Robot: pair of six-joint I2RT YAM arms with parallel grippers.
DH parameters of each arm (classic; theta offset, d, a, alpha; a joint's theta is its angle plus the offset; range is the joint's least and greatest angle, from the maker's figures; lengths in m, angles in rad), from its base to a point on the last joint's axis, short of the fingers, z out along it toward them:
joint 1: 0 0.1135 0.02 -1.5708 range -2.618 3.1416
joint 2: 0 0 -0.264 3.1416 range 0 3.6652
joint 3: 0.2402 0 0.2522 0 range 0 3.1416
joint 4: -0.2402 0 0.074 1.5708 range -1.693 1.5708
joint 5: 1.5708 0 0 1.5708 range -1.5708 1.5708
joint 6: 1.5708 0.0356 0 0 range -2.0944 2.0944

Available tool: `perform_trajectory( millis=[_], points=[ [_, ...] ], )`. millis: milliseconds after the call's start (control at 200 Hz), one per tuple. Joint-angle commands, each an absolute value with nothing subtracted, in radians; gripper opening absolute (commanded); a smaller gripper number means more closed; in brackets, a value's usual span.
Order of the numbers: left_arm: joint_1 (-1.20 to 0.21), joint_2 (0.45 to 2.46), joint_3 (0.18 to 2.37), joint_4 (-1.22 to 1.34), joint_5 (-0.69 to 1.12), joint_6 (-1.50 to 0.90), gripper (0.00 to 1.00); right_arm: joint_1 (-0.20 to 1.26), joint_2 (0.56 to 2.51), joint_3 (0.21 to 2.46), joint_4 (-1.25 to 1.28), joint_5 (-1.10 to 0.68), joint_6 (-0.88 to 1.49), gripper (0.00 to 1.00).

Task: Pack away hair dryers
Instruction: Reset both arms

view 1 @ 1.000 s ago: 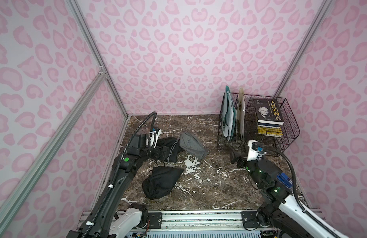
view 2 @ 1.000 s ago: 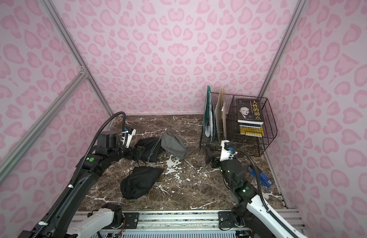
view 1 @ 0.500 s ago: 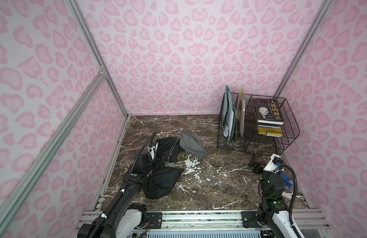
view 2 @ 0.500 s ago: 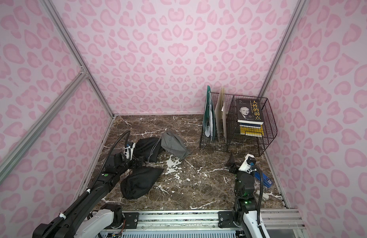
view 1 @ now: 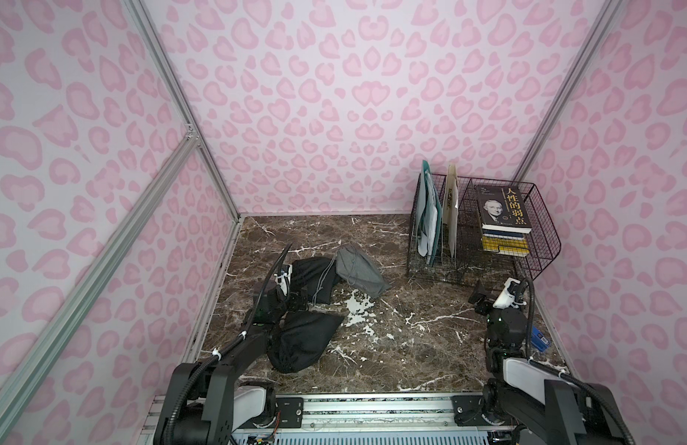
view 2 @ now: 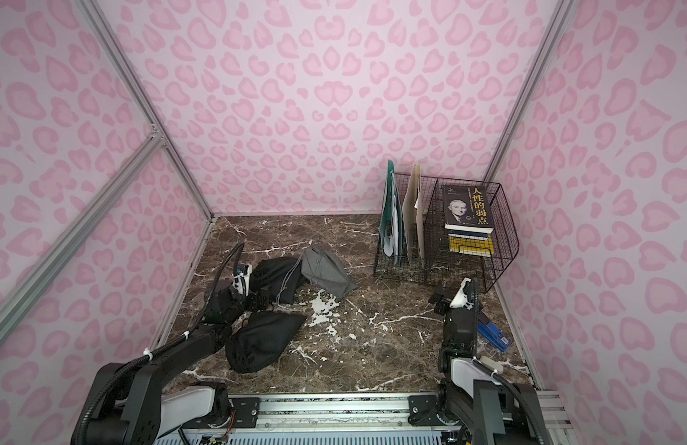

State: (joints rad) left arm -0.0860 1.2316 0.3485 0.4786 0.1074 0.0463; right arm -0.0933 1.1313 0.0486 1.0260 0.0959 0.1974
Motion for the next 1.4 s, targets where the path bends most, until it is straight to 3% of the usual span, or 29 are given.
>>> perform_trajectory(
  millis=[0,460,580,965,1290,1400],
  points=[
    [-0.085,1.269,0.337,0.645,0.11,0.033,0.99,-0.082,1.201,0.077,1.187,0.06,0.141,0.99],
    [-0.085,1.351,0.398,0.653,0.173,0.027,0.99,0.024,1.557,0.107,1.53,0.07,0.003,0.99],
    [-0.083,1.284,0.393,0.616,0.154,0.02,0.99,0.032,1.511,0.142,1.386,0.076,0.003,0.99],
    [-0.018,1.232,0.396,0.569,0.153,0.033,0.99,0.039,1.523,0.161,1.37,0.081,-0.005,0.99],
    [0.022,1.571,0.366,0.969,0.096,0.001,0.99,0.038,1.526,0.181,1.342,0.081,-0.003,0.99],
    [0.018,1.562,0.398,0.883,0.055,-0.003,0.99,0.038,1.528,0.183,1.336,0.081,-0.005,0.99]
  ],
)
